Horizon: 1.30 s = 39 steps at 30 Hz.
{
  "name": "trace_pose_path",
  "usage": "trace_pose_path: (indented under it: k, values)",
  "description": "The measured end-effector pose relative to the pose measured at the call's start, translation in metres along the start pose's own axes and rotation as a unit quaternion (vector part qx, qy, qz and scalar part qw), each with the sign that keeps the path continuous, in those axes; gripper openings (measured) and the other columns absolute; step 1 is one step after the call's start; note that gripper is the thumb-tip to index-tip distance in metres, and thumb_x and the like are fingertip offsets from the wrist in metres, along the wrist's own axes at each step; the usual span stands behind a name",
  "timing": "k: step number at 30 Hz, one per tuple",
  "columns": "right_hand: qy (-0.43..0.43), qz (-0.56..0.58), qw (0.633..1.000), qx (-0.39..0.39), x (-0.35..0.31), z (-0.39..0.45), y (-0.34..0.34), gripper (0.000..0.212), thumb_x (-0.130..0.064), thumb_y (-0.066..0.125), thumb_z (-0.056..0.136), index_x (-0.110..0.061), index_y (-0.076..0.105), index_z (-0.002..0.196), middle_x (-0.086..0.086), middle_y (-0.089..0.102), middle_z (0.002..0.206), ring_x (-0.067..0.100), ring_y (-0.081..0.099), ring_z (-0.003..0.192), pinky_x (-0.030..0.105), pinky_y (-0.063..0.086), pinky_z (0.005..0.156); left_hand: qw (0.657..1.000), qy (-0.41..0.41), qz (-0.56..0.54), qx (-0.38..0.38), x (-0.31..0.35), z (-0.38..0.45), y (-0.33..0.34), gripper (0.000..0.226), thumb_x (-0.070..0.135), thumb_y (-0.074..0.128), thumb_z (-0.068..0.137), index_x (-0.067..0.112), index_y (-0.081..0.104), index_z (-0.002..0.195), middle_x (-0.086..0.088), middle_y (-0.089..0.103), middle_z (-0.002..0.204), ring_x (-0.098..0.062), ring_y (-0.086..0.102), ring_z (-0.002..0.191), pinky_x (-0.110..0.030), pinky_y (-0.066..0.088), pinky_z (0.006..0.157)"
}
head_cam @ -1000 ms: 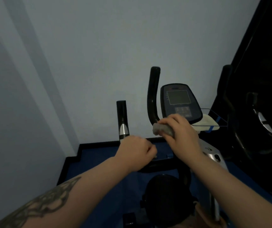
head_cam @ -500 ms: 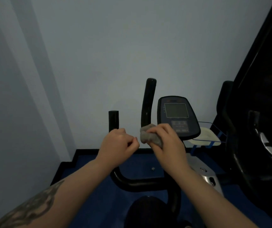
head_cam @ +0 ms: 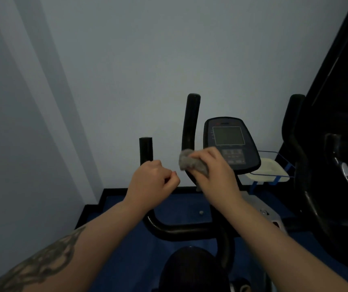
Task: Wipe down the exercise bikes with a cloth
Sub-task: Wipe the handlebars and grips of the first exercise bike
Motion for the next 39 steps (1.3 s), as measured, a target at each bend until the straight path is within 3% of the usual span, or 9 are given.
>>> trace_pose_path:
  k: [2,6,8,17,22,30,32,35,39]
  values:
    - [-0.028,-0.012,0.999,-0.031,-0.002,-0.005,-0.005,0.019,-0.019,0.069,0.086,-0.028,0.064,0.102,-0.02,0.044,0.101,-0.003,0.049,0.09,0.008,0.041,0.073,1.0,-0.001,0.001,0.002,0.0,0.0,0.0,0.041,0.02,0.054,0.083,0.008,0.049,0.044,-0.005,0.042,0.048,-0.017,0.041,0.05,-0.03,0.037,0.05]
    - [-0.093,-0.101,0.989,-0.058,-0.021,0.044,-0.006,0.023,-0.012,0.067,0.086,-0.019,0.065,0.108,-0.002,0.051,0.108,0.015,0.052,0.097,0.038,0.051,0.069,1.0,0.001,0.01,-0.006,0.002,0.0,-0.001,0.043,0.015,0.059,0.083,0.007,0.047,0.043,-0.008,0.043,0.047,-0.019,0.041,0.049,-0.029,0.034,0.05]
    - [-0.098,-0.131,0.986,-0.036,-0.024,0.069,-0.005,0.025,-0.009,0.065,0.087,-0.017,0.065,0.111,0.003,0.051,0.111,0.019,0.051,0.1,0.041,0.052,0.069,1.0,0.002,0.016,-0.009,0.003,-0.001,-0.001,0.045,0.014,0.06,0.083,0.006,0.046,0.042,-0.009,0.042,0.046,-0.019,0.04,0.048,-0.028,0.032,0.05]
    - [-0.052,-0.035,0.996,-0.058,-0.007,0.045,-0.014,0.028,-0.015,0.064,0.09,-0.02,0.066,0.118,0.0,0.052,0.111,0.016,0.054,0.101,0.04,0.049,0.087,1.0,-0.005,0.001,-0.013,-0.002,0.001,0.0,0.046,0.02,0.057,0.087,0.006,0.047,0.044,-0.009,0.045,0.05,-0.02,0.043,0.052,-0.032,0.037,0.052]
    - [-0.075,-0.053,0.993,0.078,-0.025,0.102,-0.037,0.025,-0.014,0.067,0.087,-0.02,0.066,0.112,0.003,0.049,0.117,0.019,0.053,0.103,0.04,0.052,0.079,0.998,-0.003,-0.05,-0.04,0.0,-0.003,-0.004,0.064,0.045,0.028,0.091,0.004,0.055,0.049,-0.009,0.051,0.053,-0.02,0.05,0.062,-0.042,0.043,0.064]
    - [-0.063,-0.049,0.996,-0.034,-0.002,0.067,-0.015,0.023,-0.013,0.063,0.091,-0.019,0.064,0.113,-0.006,0.045,0.113,0.018,0.059,0.086,0.035,0.055,0.072,0.998,-0.011,-0.049,-0.048,0.002,-0.002,-0.006,0.065,0.049,0.025,0.088,0.005,0.056,0.051,-0.009,0.051,0.055,-0.02,0.051,0.064,-0.044,0.043,0.066]
    - [-0.062,-0.024,0.998,0.012,-0.008,0.086,-0.028,0.023,-0.013,0.06,0.091,-0.02,0.062,0.113,-0.009,0.041,0.112,0.015,0.058,0.083,0.023,0.054,0.067,0.997,-0.014,-0.056,-0.051,0.001,-0.002,-0.005,0.065,0.048,0.025,0.088,0.004,0.056,0.051,-0.009,0.051,0.055,-0.021,0.051,0.063,-0.044,0.043,0.066]
    - [-0.018,0.073,0.989,0.124,-0.016,0.112,-0.036,0.023,-0.01,0.055,0.093,-0.018,0.058,0.114,-0.003,0.044,0.116,-0.003,0.052,0.09,0.01,0.046,0.077,0.997,-0.014,-0.061,-0.051,0.001,-0.001,-0.004,0.065,0.047,0.026,0.088,0.003,0.056,0.051,-0.01,0.051,0.054,-0.021,0.051,0.062,-0.044,0.043,0.064]
    - [0.071,0.183,0.965,0.173,-0.016,0.082,-0.004,0.036,-0.007,0.055,0.095,-0.019,0.057,0.129,-0.002,0.053,0.126,0.002,0.053,0.112,0.024,0.045,0.1,0.997,-0.011,-0.064,-0.047,0.001,-0.001,-0.006,0.064,0.045,0.028,0.089,0.003,0.055,0.049,-0.009,0.049,0.052,-0.02,0.049,0.06,-0.042,0.043,0.062]
Point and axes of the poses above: each hand's wrist, its own z-axis towards the middle knuckle, its own y-axis out of the palm, x = y × z, the point moved 4 cm from there along z, towards the middle knuckle
